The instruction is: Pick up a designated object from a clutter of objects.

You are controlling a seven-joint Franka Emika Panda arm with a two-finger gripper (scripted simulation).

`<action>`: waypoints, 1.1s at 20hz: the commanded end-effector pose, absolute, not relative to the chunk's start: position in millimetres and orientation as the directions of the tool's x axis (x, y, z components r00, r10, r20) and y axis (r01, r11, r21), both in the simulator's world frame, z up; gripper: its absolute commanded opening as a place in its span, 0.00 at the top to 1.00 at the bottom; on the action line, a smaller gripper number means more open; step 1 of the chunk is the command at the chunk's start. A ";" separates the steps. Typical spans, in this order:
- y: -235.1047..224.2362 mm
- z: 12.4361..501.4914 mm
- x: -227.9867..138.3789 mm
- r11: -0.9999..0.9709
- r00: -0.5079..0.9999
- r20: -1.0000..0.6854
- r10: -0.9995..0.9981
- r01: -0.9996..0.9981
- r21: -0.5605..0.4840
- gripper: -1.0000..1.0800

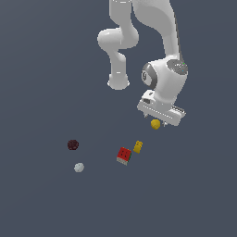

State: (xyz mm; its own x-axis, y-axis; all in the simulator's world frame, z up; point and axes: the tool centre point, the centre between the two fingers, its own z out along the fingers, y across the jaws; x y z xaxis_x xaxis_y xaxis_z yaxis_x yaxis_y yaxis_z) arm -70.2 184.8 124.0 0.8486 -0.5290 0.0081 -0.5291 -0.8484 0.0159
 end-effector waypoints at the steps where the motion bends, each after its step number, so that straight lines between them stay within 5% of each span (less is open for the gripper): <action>1: 193.2 113.7 -79.3 -0.828 0.828 0.008 -0.561 -0.561 0.013 0.04; 22: 221.1 78.5 -115.8 -0.746 0.746 0.000 -0.666 -0.666 0.001 0.04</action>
State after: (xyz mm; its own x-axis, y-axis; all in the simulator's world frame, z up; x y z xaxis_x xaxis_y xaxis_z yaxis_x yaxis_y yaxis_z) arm -115.9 221.3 78.6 0.7464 -0.6656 -0.0001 -0.6656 -0.7464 0.0007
